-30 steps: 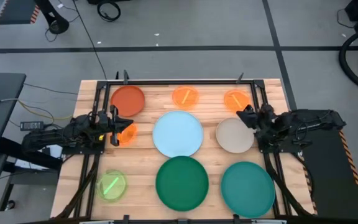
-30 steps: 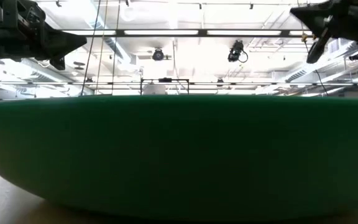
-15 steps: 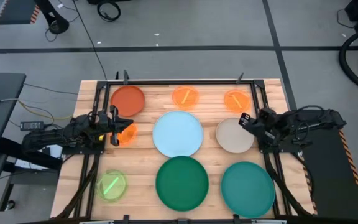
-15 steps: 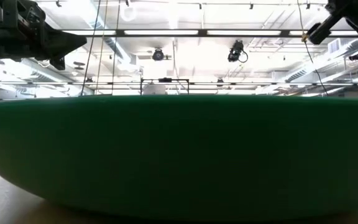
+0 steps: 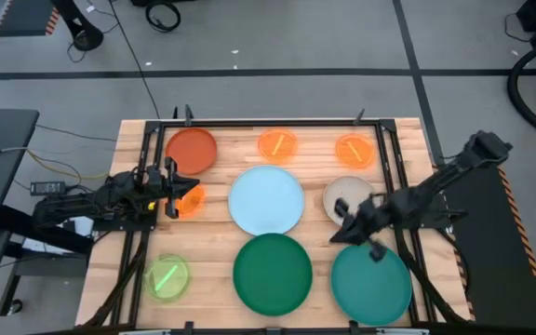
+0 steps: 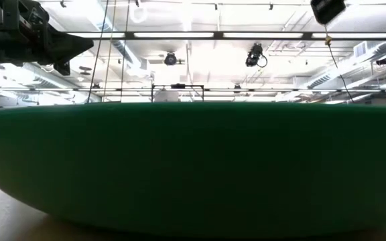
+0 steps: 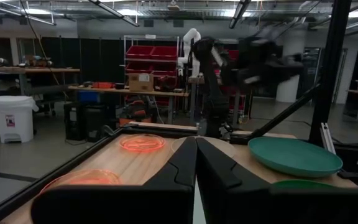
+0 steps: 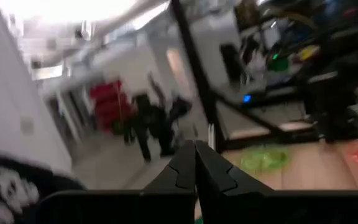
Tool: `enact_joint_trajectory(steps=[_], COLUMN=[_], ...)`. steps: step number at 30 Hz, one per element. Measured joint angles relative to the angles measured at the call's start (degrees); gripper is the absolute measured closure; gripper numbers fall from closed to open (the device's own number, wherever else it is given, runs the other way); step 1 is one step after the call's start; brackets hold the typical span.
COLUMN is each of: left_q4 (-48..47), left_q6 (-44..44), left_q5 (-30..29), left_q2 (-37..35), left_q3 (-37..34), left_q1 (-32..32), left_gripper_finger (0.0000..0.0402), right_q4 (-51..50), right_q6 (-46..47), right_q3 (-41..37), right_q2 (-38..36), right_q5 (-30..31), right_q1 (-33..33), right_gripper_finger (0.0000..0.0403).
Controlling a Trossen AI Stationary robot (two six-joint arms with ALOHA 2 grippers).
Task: Stack plastic plates
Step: Stack the dark green plate on top of the blue plate
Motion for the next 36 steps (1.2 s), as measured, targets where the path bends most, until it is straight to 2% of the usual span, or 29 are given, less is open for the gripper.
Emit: enact_joint_trajectory(steps=[5,9,16,22,28,31,36], left_q4=[0.0,-0.02,0.0,0.02,-0.02,-0.06,-0.03], left_q6=[0.01,0.01,0.01,0.0,0.0,0.0,0.0], left_q5=[0.0,0.0,0.0,0.0,0.0,0.0,0.0], left_q2=[0.01,0.01,-0.01,-0.01,0.02,0.02,-0.01], left_q3=[-0.01,0.0,-0.02,-0.01,-0.02,-0.01,-0.01], left_q1=[-0.01,0.0,-0.01,-0.01,-0.02,0.0,0.0], left_gripper_finger=[0.0386,0.0386,0.0386,0.0386,0.0386,0.0386,0.0386], right_q4=[-0.16,-1.72,-17.89,-27.75,-34.96,-39.57,-52.73], right_q6=[-6.21,-8.89,-13.87,-17.11,-17.75,-18.45,-16.78], right_q3=[9.82,18.66,35.33,44.69,48.53,50.44,53.72], right_q2=[16.21,26.25,38.65,45.76,51.29,53.14,54.04], right_q5=[0.23,2.21,7.83,8.92,8.94,9.5,11.36], right_q1=[4.27,6.87,10.5,12.45,13.79,14.35,14.51], right_gripper_finger=[0.0396,0.0388,0.0332,0.0267,0.0211,0.0198,0.02])
